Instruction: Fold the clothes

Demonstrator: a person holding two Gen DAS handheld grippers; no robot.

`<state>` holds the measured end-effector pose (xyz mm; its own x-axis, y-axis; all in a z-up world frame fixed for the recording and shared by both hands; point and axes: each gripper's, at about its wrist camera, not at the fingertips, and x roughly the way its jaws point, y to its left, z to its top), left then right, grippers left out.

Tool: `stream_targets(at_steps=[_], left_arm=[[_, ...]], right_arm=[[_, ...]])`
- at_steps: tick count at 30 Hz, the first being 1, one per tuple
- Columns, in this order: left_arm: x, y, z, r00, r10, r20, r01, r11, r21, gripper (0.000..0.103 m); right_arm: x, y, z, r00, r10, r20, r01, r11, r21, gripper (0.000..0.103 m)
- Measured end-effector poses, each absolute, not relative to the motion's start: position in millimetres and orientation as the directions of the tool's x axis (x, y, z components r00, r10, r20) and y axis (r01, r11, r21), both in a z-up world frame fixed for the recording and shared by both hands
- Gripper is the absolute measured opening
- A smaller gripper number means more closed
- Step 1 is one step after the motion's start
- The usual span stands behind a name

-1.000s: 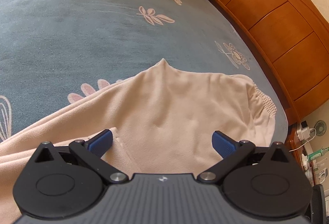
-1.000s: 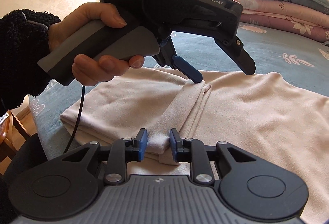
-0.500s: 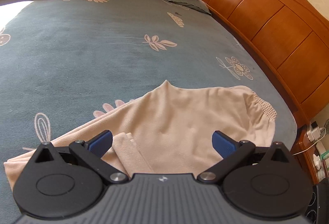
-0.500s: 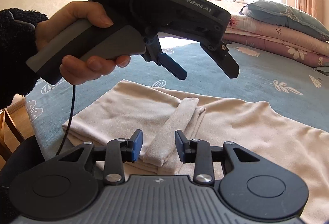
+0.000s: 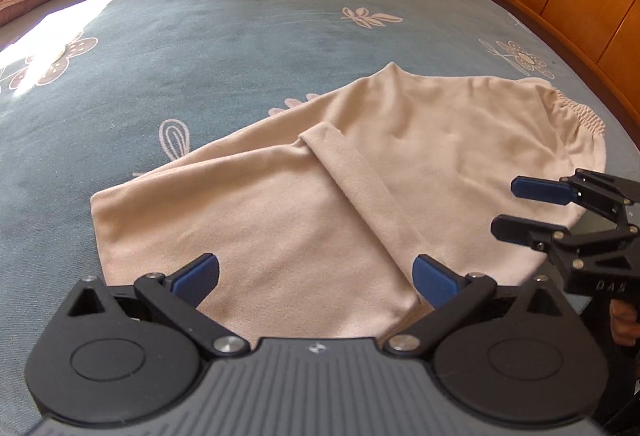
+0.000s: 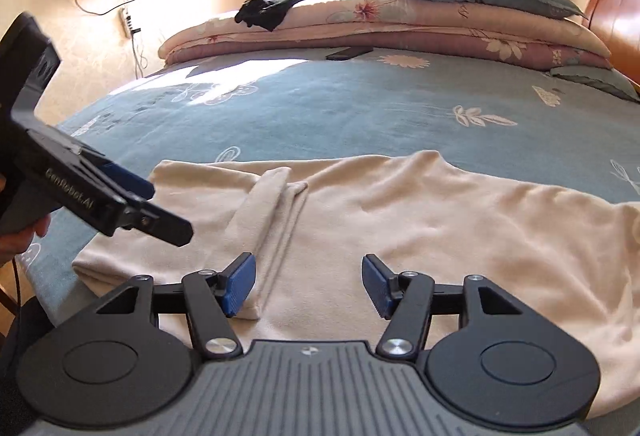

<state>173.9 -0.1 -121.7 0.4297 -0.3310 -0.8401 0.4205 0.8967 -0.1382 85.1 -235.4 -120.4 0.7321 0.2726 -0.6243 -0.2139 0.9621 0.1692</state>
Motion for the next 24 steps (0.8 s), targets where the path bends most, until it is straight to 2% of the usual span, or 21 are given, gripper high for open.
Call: stream_targets(at_steps=[3, 6, 10, 12, 13, 14, 15, 17, 24], left_arm=[[177.3, 6.1, -137.8, 0.413, -0.307, -0.857, 0.379, 0.914, -0.145, 0.102], [169.8, 8.4, -128.6, 0.458, -0.310, -0.833, 0.371, 0.918, -0.138, 0.102], [157.7, 6.2, -111.9, 0.561, -0.279, -0.779, 0.360, 0.930, -0.074, 0.102], [154.9, 3.9, -108.4, 0.600, -0.248, -0.760, 0.341, 0.939, -0.037, 0.102], [153.9, 3.2, -107.9, 0.614, -0.236, -0.753, 0.333, 0.943, -0.024, 0.102], [153.6, 2.5, -108.4, 0.623, -0.224, -0.749, 0.327, 0.945, -0.010, 0.102], [153.3, 1.8, -109.0, 0.634, -0.211, -0.744, 0.322, 0.947, 0.005, 0.102], [154.7, 2.0, -110.4, 0.643, -0.200, -0.739, 0.322, 0.946, 0.024, 0.102], [159.8, 8.9, -114.1, 0.647, -0.214, -0.732, 0.351, 0.936, 0.036, 0.102]], right_arm=[[92.1, -262.3, -148.8, 0.672, 0.266, -0.691, -0.124, 0.961, 0.249, 0.062], [88.7, -272.8, -144.5, 0.687, 0.317, -0.654, -0.132, 0.940, 0.316, 0.063], [114.6, -267.6, -112.2, 0.718, 0.316, -0.620, -0.201, 0.947, 0.249, 0.062], [139.9, -258.5, -95.4, 0.731, 0.308, -0.609, -0.241, 0.951, 0.192, 0.056], [154.6, -252.2, -89.9, 0.729, 0.307, -0.612, -0.258, 0.951, 0.170, 0.049], [169.1, -245.9, -84.9, 0.726, 0.306, -0.616, -0.274, 0.950, 0.149, 0.034], [182.8, -239.0, -82.5, 0.719, 0.312, -0.621, -0.296, 0.946, 0.133, 0.030], [210.0, -224.2, -85.9, 0.704, 0.310, -0.639, -0.321, 0.942, 0.103, 0.026], [270.3, -174.8, -141.2, 0.586, 0.261, -0.768, -0.383, 0.923, 0.021, 0.025]])
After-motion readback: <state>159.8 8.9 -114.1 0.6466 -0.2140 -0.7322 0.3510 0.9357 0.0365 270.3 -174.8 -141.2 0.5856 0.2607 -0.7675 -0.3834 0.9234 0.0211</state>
